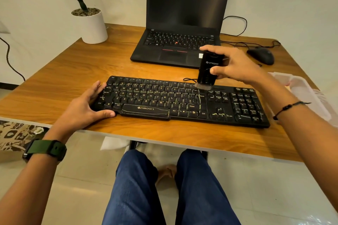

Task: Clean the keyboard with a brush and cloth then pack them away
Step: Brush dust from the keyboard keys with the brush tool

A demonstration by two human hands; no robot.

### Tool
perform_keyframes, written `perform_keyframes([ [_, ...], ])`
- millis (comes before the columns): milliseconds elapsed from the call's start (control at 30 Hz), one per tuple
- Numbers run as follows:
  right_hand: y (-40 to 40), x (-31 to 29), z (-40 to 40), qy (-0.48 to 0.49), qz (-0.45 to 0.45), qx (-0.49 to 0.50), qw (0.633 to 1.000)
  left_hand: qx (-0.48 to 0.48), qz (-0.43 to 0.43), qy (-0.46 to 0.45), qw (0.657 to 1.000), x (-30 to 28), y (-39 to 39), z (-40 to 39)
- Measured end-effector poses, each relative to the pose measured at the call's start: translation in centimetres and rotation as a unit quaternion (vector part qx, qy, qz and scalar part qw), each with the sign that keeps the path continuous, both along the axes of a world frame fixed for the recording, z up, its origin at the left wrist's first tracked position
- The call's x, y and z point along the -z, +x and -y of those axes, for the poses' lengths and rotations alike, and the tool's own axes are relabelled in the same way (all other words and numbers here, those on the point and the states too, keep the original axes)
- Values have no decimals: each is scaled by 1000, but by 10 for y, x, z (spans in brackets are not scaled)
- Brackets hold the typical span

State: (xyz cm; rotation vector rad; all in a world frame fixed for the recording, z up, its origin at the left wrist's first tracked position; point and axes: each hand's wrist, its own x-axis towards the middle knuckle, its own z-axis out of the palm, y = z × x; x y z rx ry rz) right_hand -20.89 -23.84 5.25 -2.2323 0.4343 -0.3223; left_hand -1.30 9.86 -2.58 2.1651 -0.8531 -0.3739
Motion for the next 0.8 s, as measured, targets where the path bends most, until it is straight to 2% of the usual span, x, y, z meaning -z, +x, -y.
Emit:
perform_keyframes([
  [200, -12, -9, 10, -50, -3, 12, 999, 0, -13, -7, 1000, 1, 0, 0],
  [367, 5, 0, -7, -15, 2, -12, 1000, -3, -16, -12, 1000, -1, -3, 0],
  [500, 8, 3, -7, 17, 62, 5, 998, -6, -14, -8, 1000, -3, -5, 1],
  [800, -25, -1, 13, -59, 5, 11, 998, -14, -20, -1, 1000, -5, -7, 3],
])
